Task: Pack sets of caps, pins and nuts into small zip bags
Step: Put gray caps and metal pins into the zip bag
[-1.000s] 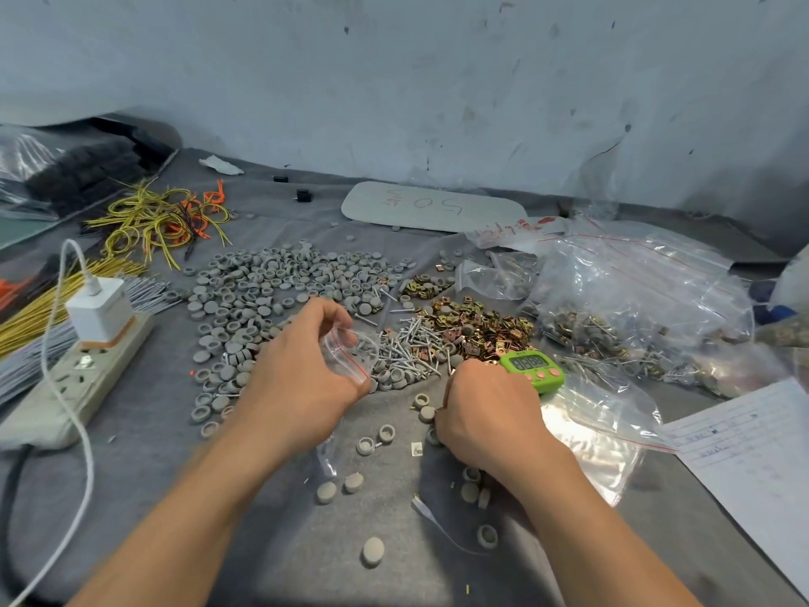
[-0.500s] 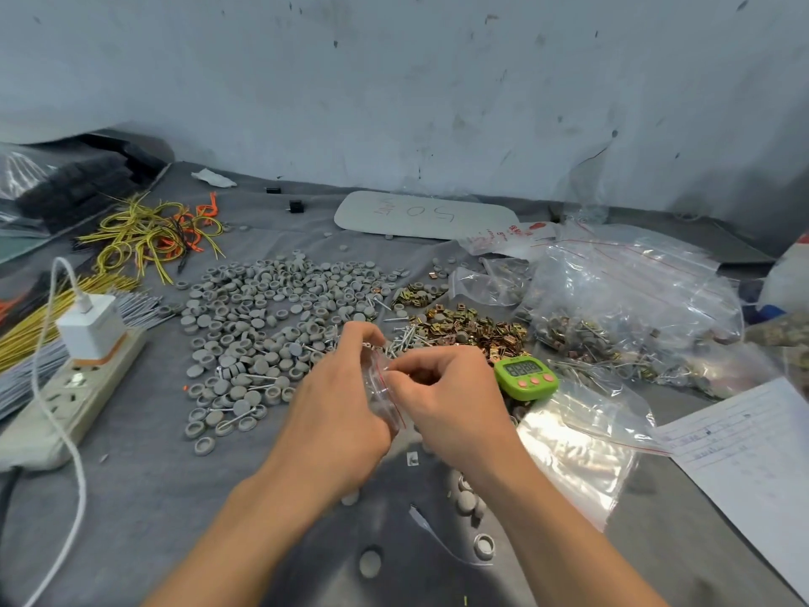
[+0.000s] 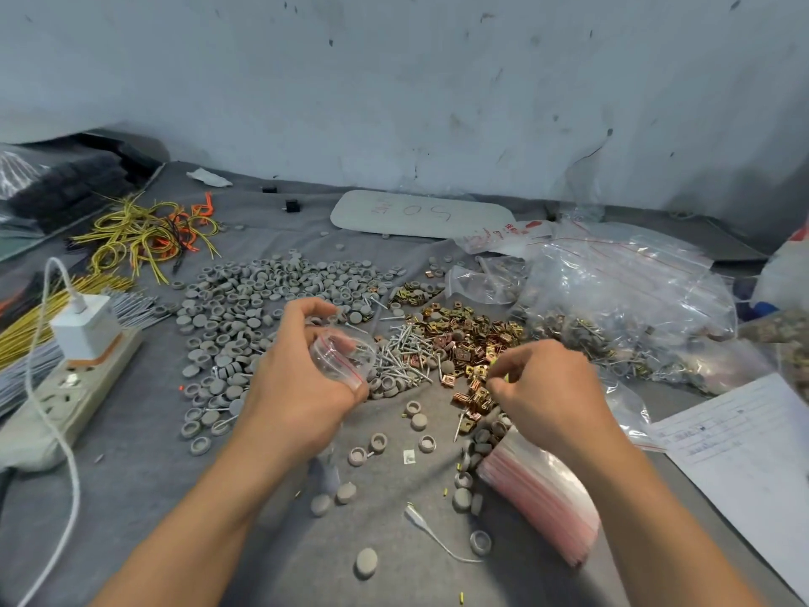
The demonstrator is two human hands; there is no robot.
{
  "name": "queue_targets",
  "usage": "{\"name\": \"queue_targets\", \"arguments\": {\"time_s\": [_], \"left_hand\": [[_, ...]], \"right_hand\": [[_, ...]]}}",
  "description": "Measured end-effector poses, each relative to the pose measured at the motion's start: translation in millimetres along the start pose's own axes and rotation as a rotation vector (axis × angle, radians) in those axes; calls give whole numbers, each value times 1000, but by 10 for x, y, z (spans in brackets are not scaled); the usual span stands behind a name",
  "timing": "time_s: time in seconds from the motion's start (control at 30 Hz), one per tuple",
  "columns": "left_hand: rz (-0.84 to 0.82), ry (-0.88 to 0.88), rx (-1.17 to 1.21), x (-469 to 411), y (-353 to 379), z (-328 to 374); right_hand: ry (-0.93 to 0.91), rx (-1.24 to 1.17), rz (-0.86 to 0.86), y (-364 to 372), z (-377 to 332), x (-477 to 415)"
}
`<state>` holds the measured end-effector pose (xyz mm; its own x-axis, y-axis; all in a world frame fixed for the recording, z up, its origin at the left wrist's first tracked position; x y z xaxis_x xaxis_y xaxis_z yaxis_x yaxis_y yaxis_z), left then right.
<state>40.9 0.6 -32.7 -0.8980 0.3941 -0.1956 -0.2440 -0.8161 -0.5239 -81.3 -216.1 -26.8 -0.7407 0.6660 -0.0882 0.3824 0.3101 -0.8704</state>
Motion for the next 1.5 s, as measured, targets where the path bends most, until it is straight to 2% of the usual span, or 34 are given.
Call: {"name": "queue_targets", "arguments": {"time_s": [0.1, 0.2, 0.37, 0.57, 0.7, 0.77, 0.83, 1.0, 1.1, 1.2, 1.27, 1.37, 1.5], "left_hand": [[13, 6, 14, -18, -18, -16], [19, 0, 11, -25, -8, -15], [7, 8, 4, -27, 34, -6], [4, 14, -20, -23, 45, -2], [-6, 46, -113, 18, 91, 28], [-7, 70, -146, 43, 139, 32], [-30, 94, -162, 57, 185, 31], [-111, 173, -229, 81, 266, 50], [-112, 200, -199, 105, 285, 60], [-84, 157, -127, 81, 262, 33], [-41, 124, -67, 46, 222, 11], [32, 78, 18, -3, 132, -8], [107, 55, 89, -75, 33, 3]], "right_hand": [[-53, 131, -82, 108, -12, 60], [-81, 164, -142, 206, -97, 120], [-112, 341, -160, 324, -285, 138], [-108, 298, -130, 361, -385, 142], [-119, -90, 0, 260, -381, 132], [-209, -287, 71, 197, -403, 155], [-345, -354, 128, 165, -437, 209], [-672, -147, 264, 238, -599, 281], [-756, -200, 251, 343, -668, 296], [-526, -476, 286, 329, -586, 197], [-295, -523, 318, 283, -470, 36], [-97, -299, 259, 308, -351, -165], [-101, 85, 81, 543, -452, -188]]}}
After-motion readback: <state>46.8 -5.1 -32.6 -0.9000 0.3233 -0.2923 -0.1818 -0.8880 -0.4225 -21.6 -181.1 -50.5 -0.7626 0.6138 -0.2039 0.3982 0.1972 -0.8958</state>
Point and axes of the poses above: each hand's wrist, its own x-axis away from the middle knuckle, its own y-axis out of the palm, z = x × y, the point moved 1 cm from there along -x, towards the middle knuckle, and after that the axes turned 2 degrees about -x, right-handed, at the moved point
